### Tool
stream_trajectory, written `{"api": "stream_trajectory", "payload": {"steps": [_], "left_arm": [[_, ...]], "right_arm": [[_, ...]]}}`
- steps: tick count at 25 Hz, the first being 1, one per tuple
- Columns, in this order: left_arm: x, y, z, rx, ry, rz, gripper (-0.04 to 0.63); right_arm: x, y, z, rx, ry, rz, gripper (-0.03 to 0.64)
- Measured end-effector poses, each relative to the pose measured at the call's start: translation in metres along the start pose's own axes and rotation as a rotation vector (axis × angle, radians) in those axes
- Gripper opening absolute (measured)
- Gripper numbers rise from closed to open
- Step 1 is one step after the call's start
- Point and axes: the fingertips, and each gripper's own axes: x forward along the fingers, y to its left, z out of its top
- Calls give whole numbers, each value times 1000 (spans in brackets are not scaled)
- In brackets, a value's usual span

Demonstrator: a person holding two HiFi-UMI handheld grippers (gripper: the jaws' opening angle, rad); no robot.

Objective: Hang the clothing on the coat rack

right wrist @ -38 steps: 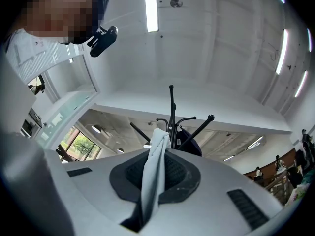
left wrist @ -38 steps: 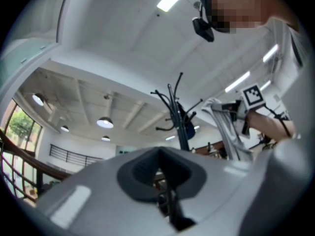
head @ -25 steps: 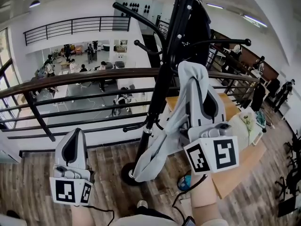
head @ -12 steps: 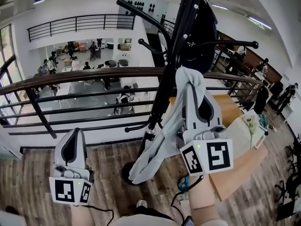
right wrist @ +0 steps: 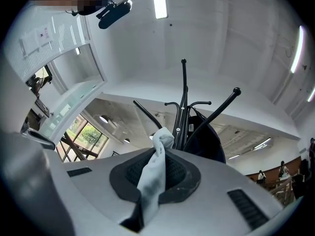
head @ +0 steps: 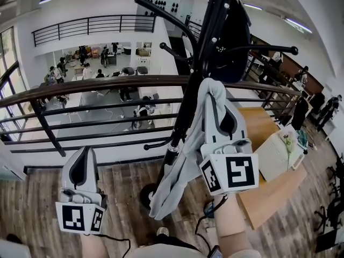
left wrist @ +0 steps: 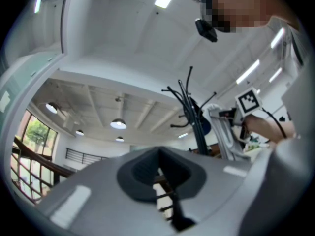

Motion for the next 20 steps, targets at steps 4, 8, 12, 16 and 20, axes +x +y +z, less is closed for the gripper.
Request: {"api": "stream_trajectory", "payload": {"steps": [4,8,12,16,20], "left_arm": [[-4,4,0,3,3,12,9],[-8,7,3,7,1,20,9],[-13,8,4,10,5,26,9],[-15,9,3,9,7,29,9],[-17,8,4,8,6,27,9]], "right_arm": [[3,1,-3,-6,9,-5,9],[6,2,-6,-17,20,-9,9],[4,4,-7,-24,22,-17,11],[1,4,-9,-25,23,-23,22],[-3,5,-11,-21,25,-24,48]]}}
